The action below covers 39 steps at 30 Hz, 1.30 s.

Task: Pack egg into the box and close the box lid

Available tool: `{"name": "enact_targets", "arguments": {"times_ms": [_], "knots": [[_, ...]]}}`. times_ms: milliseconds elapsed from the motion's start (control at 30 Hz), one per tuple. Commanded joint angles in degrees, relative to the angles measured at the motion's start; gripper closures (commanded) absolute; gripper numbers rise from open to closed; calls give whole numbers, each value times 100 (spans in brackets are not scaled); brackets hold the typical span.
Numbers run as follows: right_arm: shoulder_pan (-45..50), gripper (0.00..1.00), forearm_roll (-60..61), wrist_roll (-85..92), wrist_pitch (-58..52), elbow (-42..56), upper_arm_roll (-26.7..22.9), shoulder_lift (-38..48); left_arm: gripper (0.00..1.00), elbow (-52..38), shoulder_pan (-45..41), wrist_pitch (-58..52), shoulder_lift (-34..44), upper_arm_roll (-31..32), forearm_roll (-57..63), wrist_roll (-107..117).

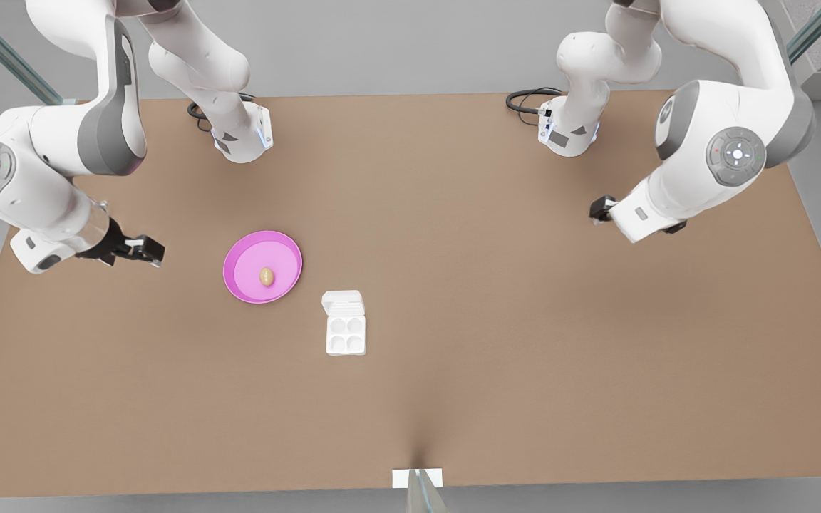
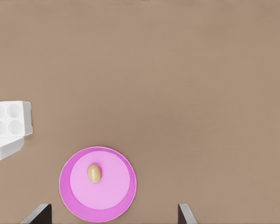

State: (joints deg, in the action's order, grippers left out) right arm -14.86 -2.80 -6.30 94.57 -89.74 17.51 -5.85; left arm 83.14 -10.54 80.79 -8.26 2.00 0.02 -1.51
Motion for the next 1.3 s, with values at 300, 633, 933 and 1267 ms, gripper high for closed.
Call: {"name": "enact_targets", "arguments": {"times_ms": [300,633,933,1267], "knots": [[45,0,16,-592,676,18,-2,-1305,0,-878,-405,1370,-1494,37,-11,687],[801,0,262,-917,2205,-2082,200,-286,0,-1186,-651,1264,-1521,2,50,1232],[607,0,324,-979,3559,-3717,218,875,0,-1124,-695,1185,-1372,55,420,1249],[660,0,227,-1102,4789,-4271,279,-198,0,-1107,-660,1106,-1407,55,402,1267]]}}
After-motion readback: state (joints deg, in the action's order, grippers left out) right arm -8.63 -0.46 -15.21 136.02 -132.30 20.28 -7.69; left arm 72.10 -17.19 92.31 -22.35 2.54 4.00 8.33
